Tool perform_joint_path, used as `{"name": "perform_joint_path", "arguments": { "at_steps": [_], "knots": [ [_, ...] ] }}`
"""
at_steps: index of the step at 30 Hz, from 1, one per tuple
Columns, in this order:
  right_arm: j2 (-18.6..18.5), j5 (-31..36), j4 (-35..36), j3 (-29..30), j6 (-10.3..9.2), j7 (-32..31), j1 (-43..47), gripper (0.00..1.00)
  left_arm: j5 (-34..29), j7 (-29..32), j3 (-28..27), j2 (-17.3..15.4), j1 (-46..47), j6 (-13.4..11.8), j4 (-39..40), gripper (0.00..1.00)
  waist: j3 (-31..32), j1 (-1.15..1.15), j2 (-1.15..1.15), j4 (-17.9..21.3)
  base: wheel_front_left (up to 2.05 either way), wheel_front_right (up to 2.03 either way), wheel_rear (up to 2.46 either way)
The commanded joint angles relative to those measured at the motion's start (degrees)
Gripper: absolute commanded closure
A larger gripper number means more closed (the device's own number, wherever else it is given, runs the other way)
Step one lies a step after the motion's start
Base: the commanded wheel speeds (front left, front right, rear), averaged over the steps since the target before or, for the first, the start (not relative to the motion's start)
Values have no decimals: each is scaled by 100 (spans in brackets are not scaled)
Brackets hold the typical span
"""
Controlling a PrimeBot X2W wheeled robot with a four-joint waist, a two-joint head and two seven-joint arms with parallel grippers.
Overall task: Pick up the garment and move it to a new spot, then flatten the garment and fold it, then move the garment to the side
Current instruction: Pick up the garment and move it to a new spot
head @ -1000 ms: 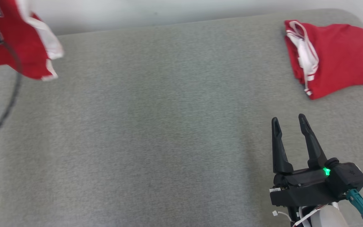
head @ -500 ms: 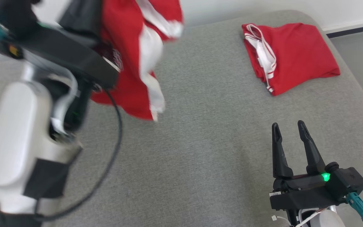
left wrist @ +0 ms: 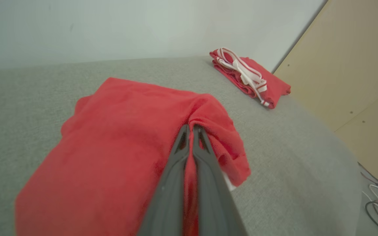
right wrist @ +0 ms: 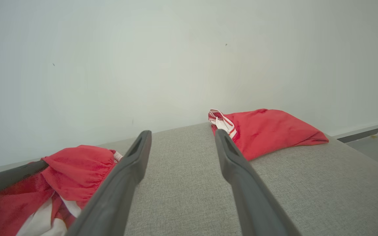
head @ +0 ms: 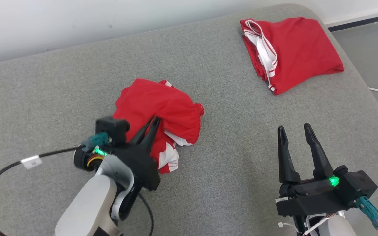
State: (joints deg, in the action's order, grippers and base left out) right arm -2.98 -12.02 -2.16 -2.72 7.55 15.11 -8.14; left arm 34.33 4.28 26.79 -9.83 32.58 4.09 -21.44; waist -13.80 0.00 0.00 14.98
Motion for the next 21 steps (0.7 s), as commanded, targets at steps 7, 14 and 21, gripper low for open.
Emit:
{"name": "perform_joint_path", "arguments": {
  "at_steps": [7, 14, 21],
  "knots": [
    [20, -16, 12, 17, -16, 2, 4, 0, -137, -674, 104, 94, 14, 99, -443, 0, 122, 0, 0, -117, 0, 0, 0],
    [18, 31, 58, 66, -16, 2, 130, 0, -204, -1370, -87, 128, 153, 10, -191, 0, 383, 0, 0, -412, 0, 0, 0],
    [17, 58, 88, 139, -16, 2, 253, 0, -500, -1805, -388, -274, -191, -303, 253, 0, 618, 0, 0, -695, 0, 0, 0]
  ]
}}
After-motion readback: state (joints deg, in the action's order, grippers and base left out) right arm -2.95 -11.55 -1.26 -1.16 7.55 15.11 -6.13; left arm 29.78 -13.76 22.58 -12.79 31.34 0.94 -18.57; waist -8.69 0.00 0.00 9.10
